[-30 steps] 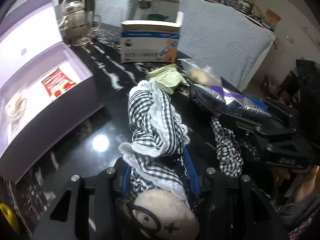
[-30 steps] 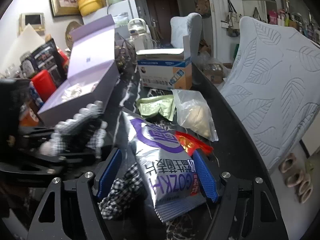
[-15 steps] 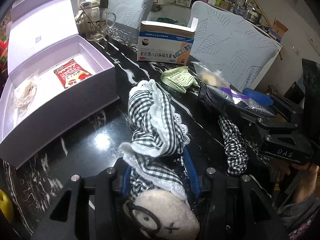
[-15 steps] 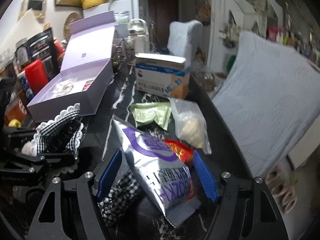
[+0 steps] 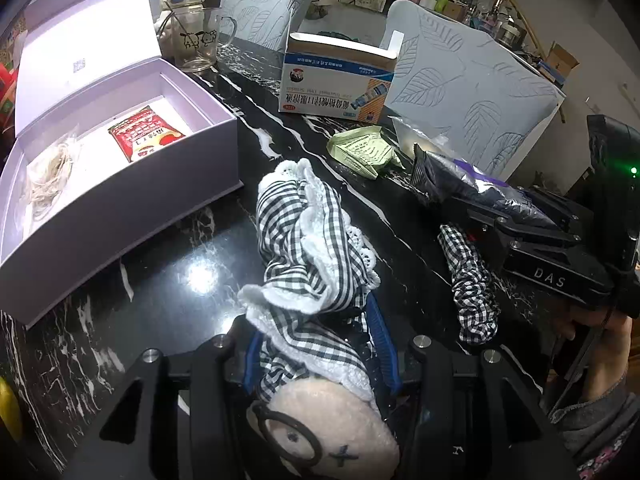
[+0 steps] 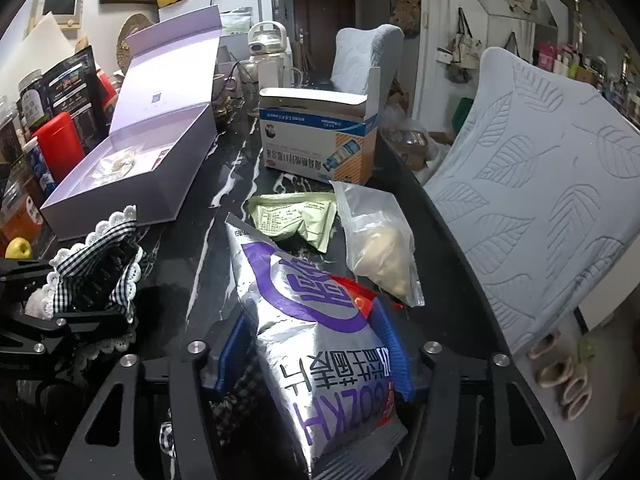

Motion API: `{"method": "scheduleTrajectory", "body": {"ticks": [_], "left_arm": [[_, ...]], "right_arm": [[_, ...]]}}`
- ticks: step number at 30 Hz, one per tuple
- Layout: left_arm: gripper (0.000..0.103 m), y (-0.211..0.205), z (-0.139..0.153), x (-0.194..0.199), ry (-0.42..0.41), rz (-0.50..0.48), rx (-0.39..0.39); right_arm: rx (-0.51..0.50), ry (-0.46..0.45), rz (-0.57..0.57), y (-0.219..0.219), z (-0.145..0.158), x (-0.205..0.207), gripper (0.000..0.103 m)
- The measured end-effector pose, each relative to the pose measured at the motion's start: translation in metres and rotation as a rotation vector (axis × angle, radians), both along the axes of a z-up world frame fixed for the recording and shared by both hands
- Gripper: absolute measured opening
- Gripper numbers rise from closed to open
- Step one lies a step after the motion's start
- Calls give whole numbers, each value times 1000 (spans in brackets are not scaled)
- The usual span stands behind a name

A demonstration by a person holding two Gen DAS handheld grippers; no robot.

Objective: Organize soft objects
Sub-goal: 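Close the right gripper on the purple-and-white GOZKH snack bag, then carry the plush doll and GOZKH bag toward the lavender box with both grippers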

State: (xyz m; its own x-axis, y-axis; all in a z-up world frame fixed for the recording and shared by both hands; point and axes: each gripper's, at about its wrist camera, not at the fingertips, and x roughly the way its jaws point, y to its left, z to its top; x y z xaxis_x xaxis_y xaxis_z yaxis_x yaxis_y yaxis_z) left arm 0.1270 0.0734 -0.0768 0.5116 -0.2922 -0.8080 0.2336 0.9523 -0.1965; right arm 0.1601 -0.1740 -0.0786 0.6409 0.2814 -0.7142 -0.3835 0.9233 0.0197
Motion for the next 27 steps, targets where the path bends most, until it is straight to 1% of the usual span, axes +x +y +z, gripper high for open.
{"method": "scheduleTrajectory", "body": {"ticks": [5, 8, 14, 19, 23, 27], "left_arm": [[46, -1, 3, -2, -11, 3, 6], [46, -1, 5, -4, -17, 2, 1], [46, -1, 13, -14, -41, 9, -8], [46, 3, 24, -23, -67, 25, -26], [46, 8, 35, -32, -93, 47, -40], [46, 15, 42, -37, -112, 68, -52]], "right_arm": [[12, -12, -3, -2, 3, -4, 54], [43, -16, -4, -6, 7, -10, 42], [90, -17, 6, -11, 15, -20, 41], [98, -27, 31, -9, 23, -35, 41], [123, -34, 65, -6, 31, -46, 41], [147, -48, 68, -3, 38, -48, 41]]}}
